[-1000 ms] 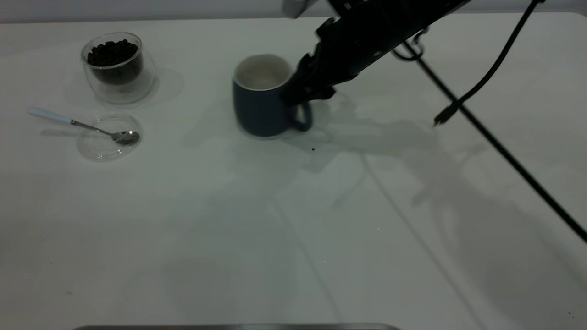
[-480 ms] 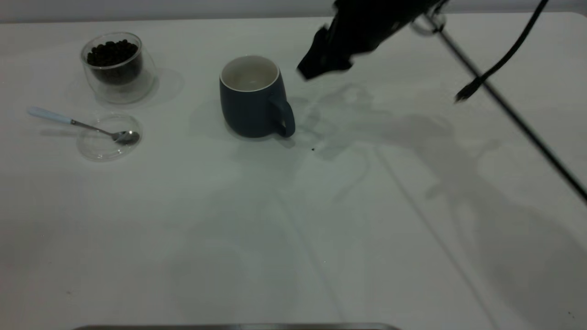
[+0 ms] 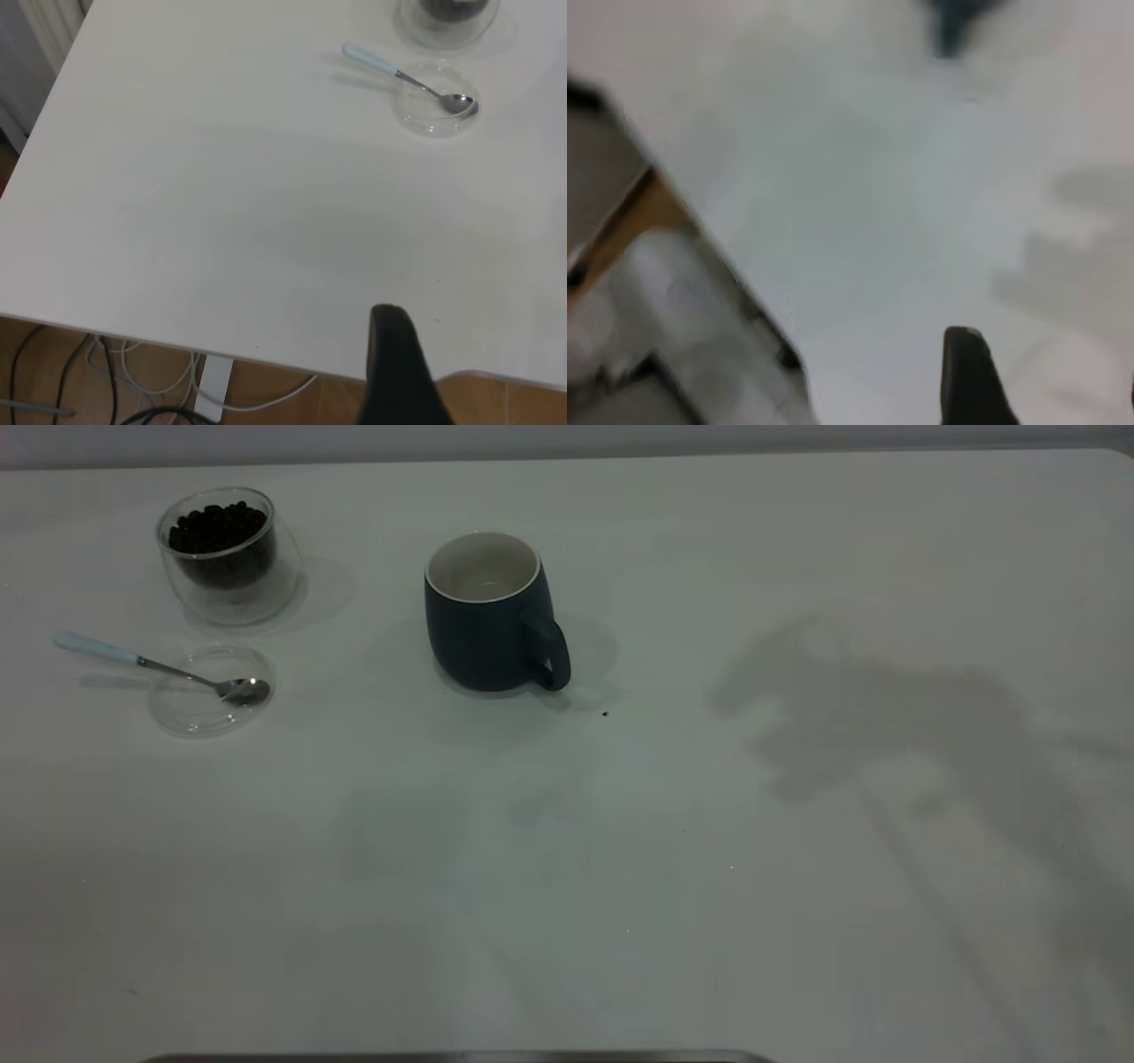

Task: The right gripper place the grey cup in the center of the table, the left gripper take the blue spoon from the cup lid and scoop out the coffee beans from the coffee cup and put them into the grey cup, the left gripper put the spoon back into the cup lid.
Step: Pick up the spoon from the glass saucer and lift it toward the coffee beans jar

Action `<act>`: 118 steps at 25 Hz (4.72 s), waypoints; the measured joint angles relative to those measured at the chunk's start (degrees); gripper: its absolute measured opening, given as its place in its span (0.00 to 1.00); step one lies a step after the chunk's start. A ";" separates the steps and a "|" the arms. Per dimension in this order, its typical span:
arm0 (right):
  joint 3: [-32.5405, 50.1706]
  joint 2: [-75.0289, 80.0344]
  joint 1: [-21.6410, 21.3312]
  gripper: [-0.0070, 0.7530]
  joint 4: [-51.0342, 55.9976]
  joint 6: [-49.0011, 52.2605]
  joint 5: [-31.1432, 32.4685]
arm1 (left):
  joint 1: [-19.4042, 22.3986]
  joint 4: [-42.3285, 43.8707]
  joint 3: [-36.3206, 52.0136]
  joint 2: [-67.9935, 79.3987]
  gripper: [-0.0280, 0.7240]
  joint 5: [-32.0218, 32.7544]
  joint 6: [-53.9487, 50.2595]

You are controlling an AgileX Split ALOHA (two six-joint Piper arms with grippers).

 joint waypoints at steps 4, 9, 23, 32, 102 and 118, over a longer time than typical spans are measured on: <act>4.94 -15.92 -7.69 0.54 -1.45 4.65 -0.65 | 0.00 0.00 0.00 0.00 0.75 0.00 0.00; 17.80 -36.66 -15.01 0.54 -1.29 5.41 -3.53 | 0.00 0.00 0.00 0.00 0.75 0.00 0.00; 57.57 -78.59 -18.15 0.54 -4.17 14.05 -1.74 | 0.00 0.00 0.00 0.00 0.75 0.00 -0.14; 60.45 -93.91 -8.94 0.54 -19.33 26.05 -3.25 | 0.00 0.00 0.00 0.00 0.75 0.00 -0.14; 60.65 -103.96 -8.12 0.54 -26.53 36.44 -3.30 | -1.70 19.32 -30.21 61.77 0.75 -14.85 -15.48; 60.65 -103.96 -8.12 0.54 -26.53 36.45 -3.29 | 17.76 14.74 -35.68 92.59 0.75 -25.35 -10.00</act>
